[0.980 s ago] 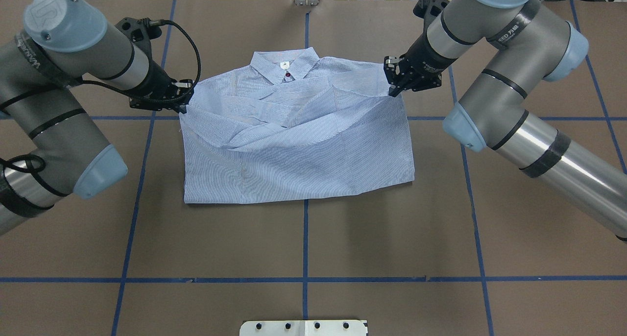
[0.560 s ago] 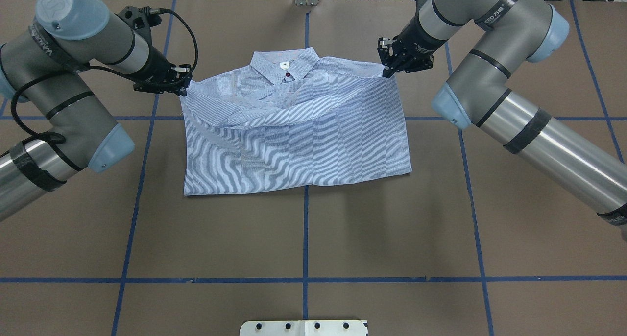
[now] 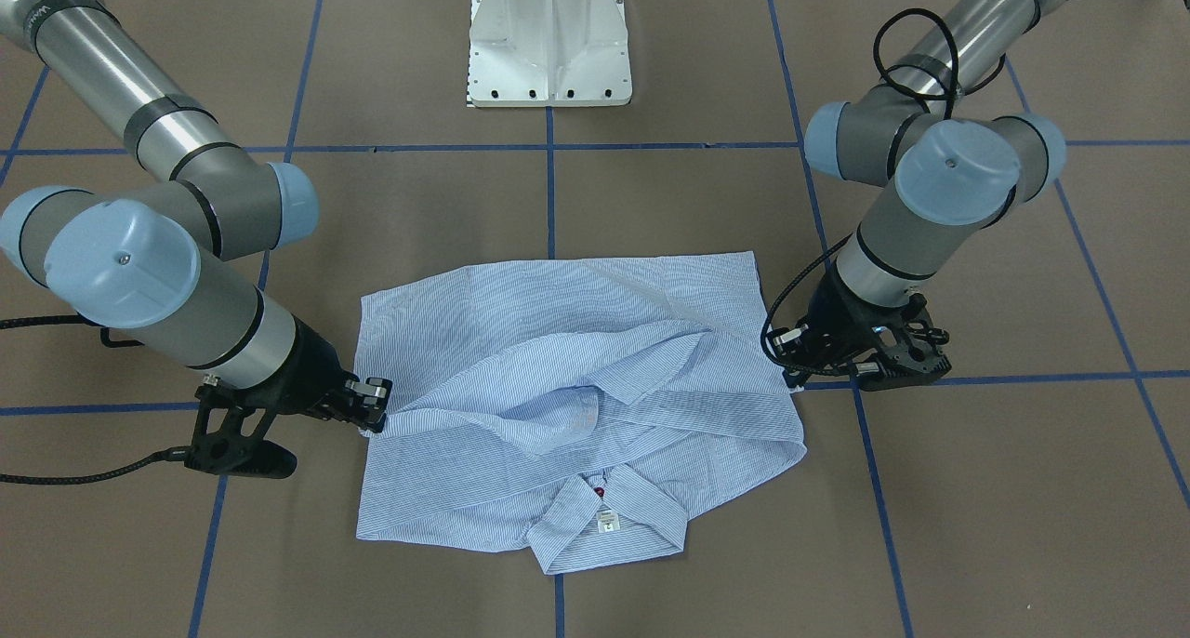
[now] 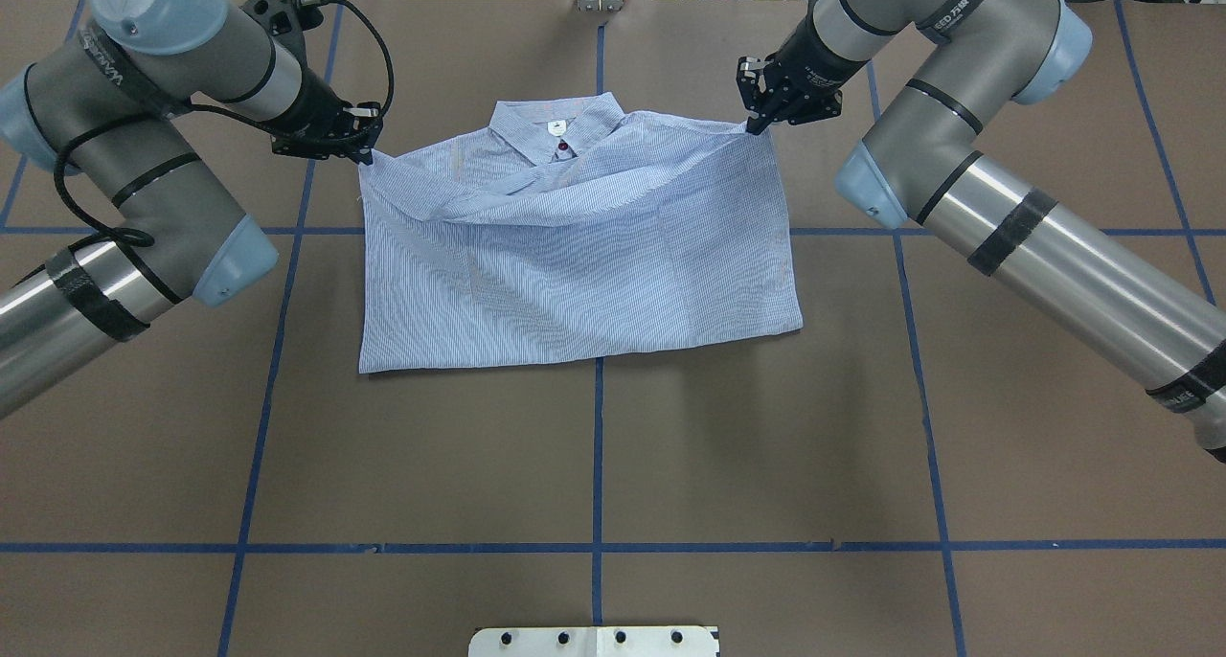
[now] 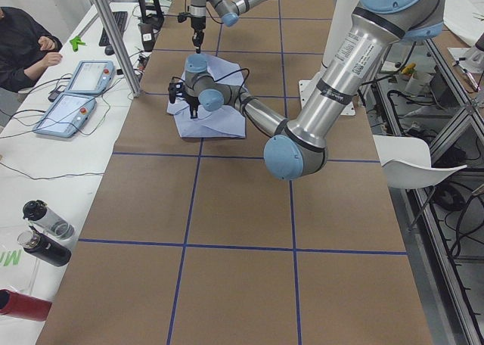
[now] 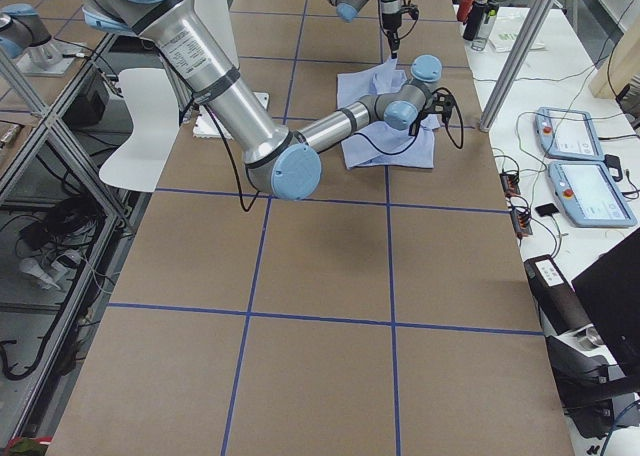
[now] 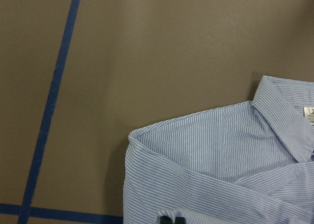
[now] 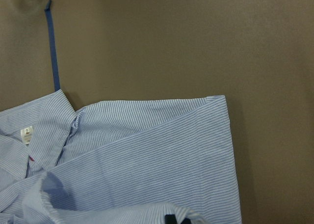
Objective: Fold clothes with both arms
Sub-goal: 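Lay the hem near the collar with both grippers and release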
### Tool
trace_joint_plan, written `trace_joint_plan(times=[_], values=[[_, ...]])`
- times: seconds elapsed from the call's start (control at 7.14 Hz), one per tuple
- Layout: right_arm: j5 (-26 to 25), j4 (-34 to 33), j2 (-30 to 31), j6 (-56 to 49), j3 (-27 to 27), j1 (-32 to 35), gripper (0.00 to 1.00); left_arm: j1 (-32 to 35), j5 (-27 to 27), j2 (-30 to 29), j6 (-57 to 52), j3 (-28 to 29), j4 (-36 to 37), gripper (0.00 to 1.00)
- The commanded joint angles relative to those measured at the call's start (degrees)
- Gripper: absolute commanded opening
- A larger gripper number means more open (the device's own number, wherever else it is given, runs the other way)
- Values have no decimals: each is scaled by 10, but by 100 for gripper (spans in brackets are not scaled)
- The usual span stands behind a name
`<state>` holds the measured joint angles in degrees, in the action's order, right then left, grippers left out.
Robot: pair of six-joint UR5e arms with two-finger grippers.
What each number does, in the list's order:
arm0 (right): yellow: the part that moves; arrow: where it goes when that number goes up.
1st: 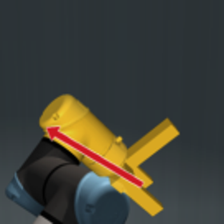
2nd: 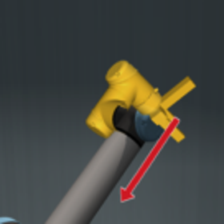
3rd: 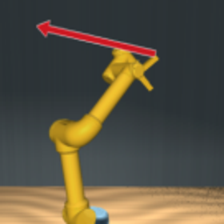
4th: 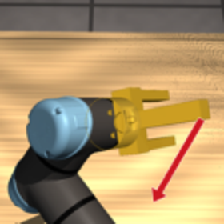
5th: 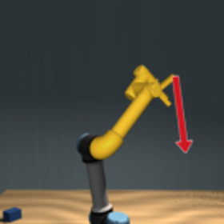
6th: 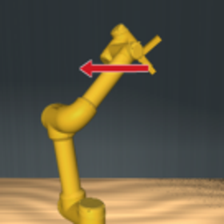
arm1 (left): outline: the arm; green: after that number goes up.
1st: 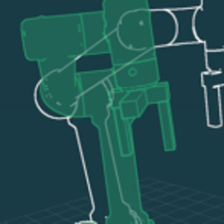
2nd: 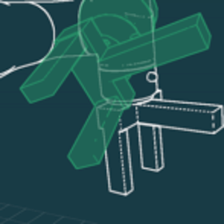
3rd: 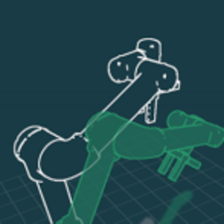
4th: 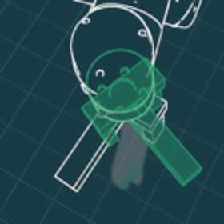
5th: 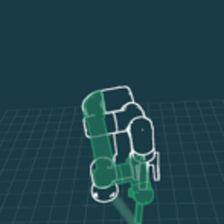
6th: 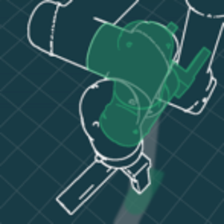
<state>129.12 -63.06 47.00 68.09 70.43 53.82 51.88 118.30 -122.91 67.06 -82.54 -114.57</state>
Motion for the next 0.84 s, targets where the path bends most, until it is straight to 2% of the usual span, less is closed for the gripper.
trace_joint_plan(times=[0.0, 0.7], values=[[-3, 2, -9, -1, -20, 2, 0, 7, 0, -7, -1, 41, -36, 0], [-3, 2, -9, -1, -40, 2, 0, 13, 0, -7, -28, 62, -37, 0]])
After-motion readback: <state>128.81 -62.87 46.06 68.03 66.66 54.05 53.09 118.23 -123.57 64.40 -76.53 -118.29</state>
